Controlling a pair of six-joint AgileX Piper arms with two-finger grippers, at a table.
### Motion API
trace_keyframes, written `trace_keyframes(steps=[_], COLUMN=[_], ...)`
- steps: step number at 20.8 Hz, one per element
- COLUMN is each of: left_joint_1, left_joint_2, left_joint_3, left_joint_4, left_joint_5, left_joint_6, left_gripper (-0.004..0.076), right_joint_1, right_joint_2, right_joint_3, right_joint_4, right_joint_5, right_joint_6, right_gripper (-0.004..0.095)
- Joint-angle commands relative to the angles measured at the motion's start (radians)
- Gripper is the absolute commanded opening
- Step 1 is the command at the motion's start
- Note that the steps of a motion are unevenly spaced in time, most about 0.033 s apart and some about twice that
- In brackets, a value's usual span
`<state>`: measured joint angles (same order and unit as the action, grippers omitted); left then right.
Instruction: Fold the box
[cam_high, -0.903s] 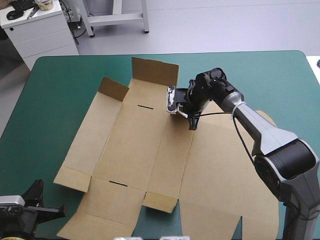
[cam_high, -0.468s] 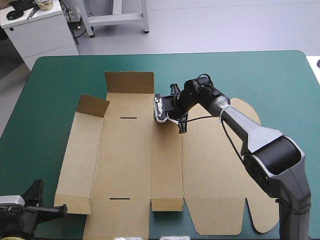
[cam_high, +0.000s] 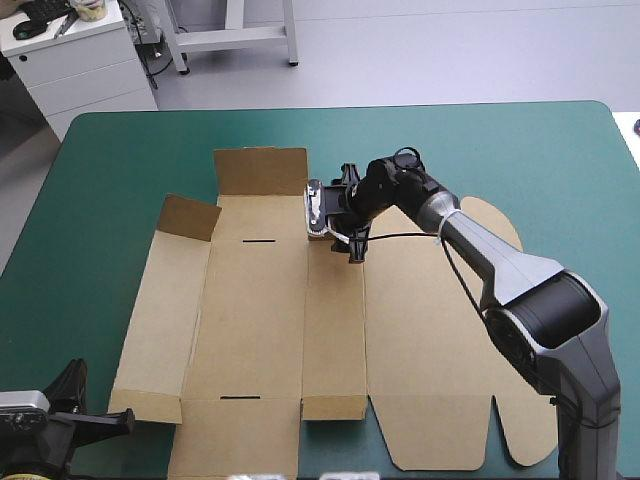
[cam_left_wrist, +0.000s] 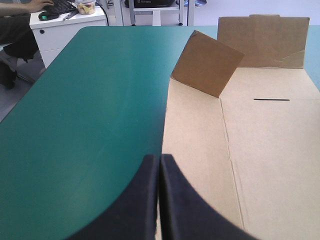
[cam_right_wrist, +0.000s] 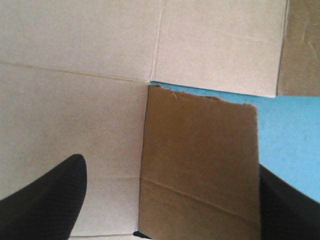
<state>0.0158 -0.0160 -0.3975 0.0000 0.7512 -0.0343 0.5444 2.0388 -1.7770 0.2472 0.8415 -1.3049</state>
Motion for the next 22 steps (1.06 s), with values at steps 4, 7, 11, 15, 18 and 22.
trace_keyframes(steps=[4, 7, 11, 15, 18, 22], left_joint_1=[-0.006, -0.006, -0.006, -0.006, -0.006, -0.006], left_joint_2=[-0.013, -0.013, -0.013, -0.013, -0.013, -0.003], left_joint_3=[-0.032, -0.032, -0.032, -0.032, -0.032, -0.041], left_joint_4=[0.0, 0.0, 0.0, 0.0, 0.0, 0.0], left_joint_5=[-0.076, -0.076, -0.076, -0.076, -0.076, -0.053], left_joint_6=[-0.008, -0.008, -0.007, -0.005, -0.007, -0.01], left_gripper=[-0.001, -0.001, -0.0009, 0.0116, 0.0386, 0.0524], right_joint_1=[-0.003, -0.003, -0.003, -0.014, -0.036, -0.046], right_joint_2=[-0.11, -0.137, -0.196, -0.253, -0.292, -0.418], right_joint_3=[-0.113, -0.155, -0.172, -0.162, -0.109, 0.102], right_joint_4=[-0.114, -0.215, -0.373, -0.458, -0.441, -0.448], right_joint_5=[-0.036, -0.01, -0.024, 0.025, 0.046, -0.01], right_joint_6=[0.521, 0.67, 1.022, 1.277, 1.305, 1.305], right_gripper=[0.0714, 0.0528, -0.0002, -0.0005, -0.0005, -0.0005])
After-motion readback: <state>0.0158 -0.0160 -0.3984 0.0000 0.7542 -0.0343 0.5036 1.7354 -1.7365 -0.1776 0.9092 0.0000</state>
